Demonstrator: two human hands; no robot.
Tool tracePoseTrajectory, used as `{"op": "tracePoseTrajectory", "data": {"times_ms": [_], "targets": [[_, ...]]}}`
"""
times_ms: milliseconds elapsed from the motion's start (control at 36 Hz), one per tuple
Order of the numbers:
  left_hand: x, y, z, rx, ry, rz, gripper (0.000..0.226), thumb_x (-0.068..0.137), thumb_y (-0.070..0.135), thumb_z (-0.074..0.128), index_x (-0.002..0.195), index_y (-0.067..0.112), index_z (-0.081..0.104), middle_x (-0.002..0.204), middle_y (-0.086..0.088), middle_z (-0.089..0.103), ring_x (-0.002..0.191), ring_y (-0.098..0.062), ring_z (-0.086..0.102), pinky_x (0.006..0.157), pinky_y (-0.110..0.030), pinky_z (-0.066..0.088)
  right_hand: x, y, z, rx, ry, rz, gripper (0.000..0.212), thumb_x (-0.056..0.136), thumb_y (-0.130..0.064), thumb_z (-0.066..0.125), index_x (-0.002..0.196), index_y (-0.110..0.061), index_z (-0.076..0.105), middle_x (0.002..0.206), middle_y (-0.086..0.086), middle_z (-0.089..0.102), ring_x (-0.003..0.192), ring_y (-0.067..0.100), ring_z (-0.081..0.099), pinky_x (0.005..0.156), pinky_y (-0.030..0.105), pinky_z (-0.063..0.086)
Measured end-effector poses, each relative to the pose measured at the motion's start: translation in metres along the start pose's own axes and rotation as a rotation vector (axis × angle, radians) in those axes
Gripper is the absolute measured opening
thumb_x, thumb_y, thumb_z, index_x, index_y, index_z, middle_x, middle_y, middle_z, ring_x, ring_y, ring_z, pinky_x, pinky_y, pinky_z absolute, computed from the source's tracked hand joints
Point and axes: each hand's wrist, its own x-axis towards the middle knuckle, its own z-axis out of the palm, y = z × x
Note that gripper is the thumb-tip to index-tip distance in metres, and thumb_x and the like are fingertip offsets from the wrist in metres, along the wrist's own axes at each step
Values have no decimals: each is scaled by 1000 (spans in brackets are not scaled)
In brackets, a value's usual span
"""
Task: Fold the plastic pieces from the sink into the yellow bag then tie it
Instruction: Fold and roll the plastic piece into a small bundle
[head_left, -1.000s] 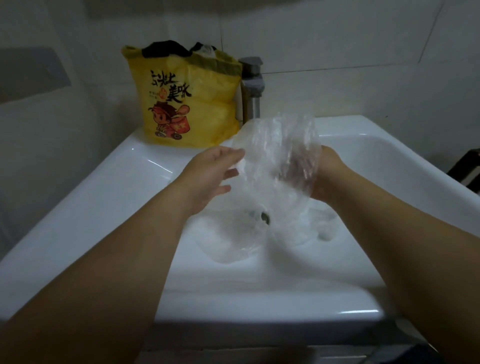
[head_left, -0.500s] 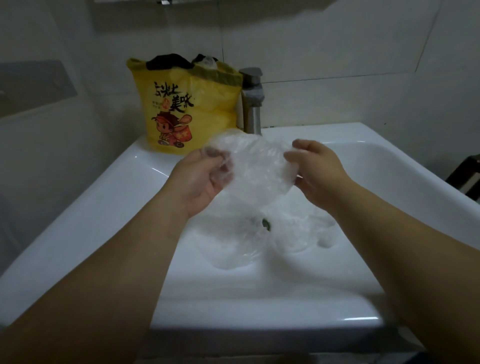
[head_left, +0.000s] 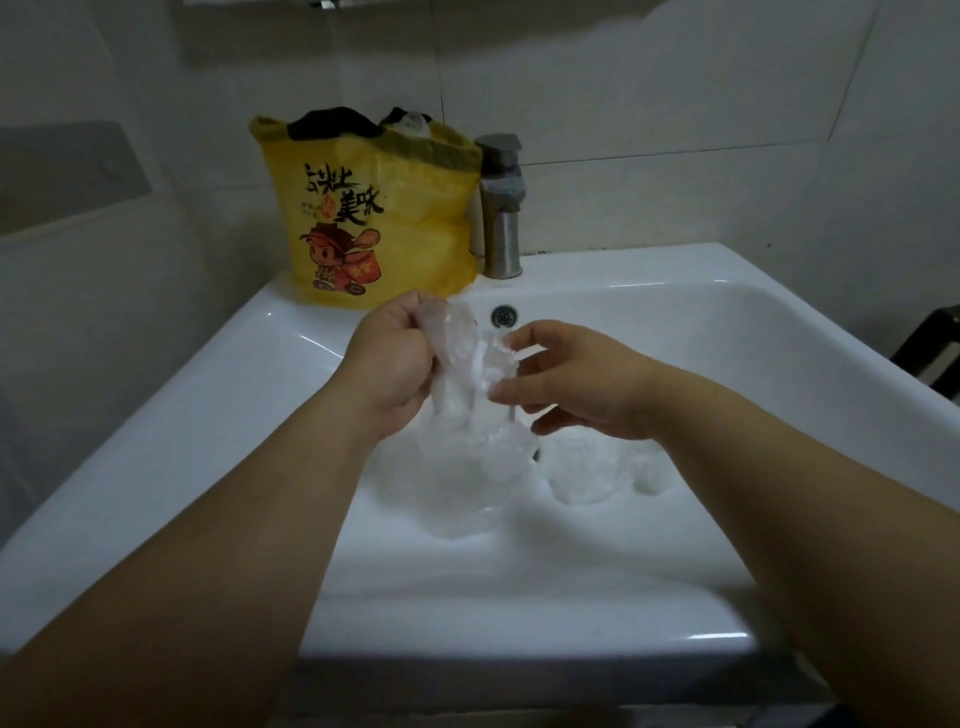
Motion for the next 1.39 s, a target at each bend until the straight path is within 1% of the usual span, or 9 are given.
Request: {"op": "tracePoseTrajectory", "data": {"times_ms": [139, 250, 389, 500, 694, 833, 972, 1111, 1389], "targets": [[-2, 1, 0, 13, -36, -15, 44, 90, -18, 43, 64, 15, 55, 66, -1, 62, 64, -15, 58, 62, -29, 50, 4, 3, 10, 81, 99, -76, 13, 93, -7, 60, 106, -9, 57, 93, 13, 60, 76, 23, 59, 68, 33, 58], [-2, 2, -4, 114, -53, 5, 42, 78, -27, 41, 63, 12, 48, 61, 2, 57, 61, -16, 49, 56, -23, 41, 6, 1, 4, 244, 360, -139, 26, 94, 7, 41, 109, -8, 57, 96, 18, 62, 79, 27, 63, 70, 34, 59], [-18, 9, -1, 288, -222, -81, 13, 62, 14, 55, 64, 13, 68, 71, -2, 64, 69, -17, 53, 67, -29, 42, 5, 1, -9, 277, 519, -158, 11, 95, -10, 55, 103, -18, 59, 105, 10, 65, 88, 23, 65, 76, 35, 57], [-19, 12, 8, 123, -188, -201, 36, 94, 34, 49, 77, 4, 59, 69, -5, 68, 74, -21, 64, 78, -34, 44, 5, 3, -4, 88, 582, -235, 4, 91, -15, 62, 94, -17, 61, 87, 4, 64, 69, 17, 57, 61, 27, 48], [-23, 8, 13, 166, -283, -155, 15, 90, 0, 58, 98, 13, 60, 84, 0, 68, 62, -8, 65, 49, -18, 49, 4, 0, 4, -23, 641, -330, 17, 91, -16, 57, 76, -21, 50, 73, -2, 53, 65, 12, 48, 58, 25, 42], [-21, 3, 13, 283, -333, -84, 55, 72, 6, 79, 123, 13, 60, 114, -11, 68, 90, -25, 68, 76, -40, 55, 5, 2, 9, -172, 600, -356, 22, 93, -13, 53, 76, -22, 41, 73, -2, 49, 64, 12, 43, 54, 23, 36], [-13, 3, 6, 319, -153, 17, 12, 86, 6, 67, 95, 13, 70, 79, 3, 72, 69, -11, 65, 60, -23, 51, 6, 4, 1, -221, 640, -369, 13, 91, -17, 60, 88, -18, 47, 75, -5, 48, 64, 8, 43, 55, 18, 35], [2, 6, -11, 249, 58, 16, 9, 94, 13, 60, 98, 11, 68, 98, -10, 70, 91, -28, 65, 80, -41, 52, 6, 10, -14, -219, 612, -139, 27, 90, -11, 61, 115, -19, 54, 100, 3, 57, 79, 17, 54, 54, 20, 41], [-4, 2, -3, 339, 184, 36, 14, 99, 31, 49, 91, 23, 56, 96, -8, 59, 90, -24, 57, 95, -55, 48, -10, -14, -8, 607, 89, -142, 30, 88, -30, 63, 113, -16, 53, 102, 8, 67, 94, 24, 61, 95, 44, 45]]}}
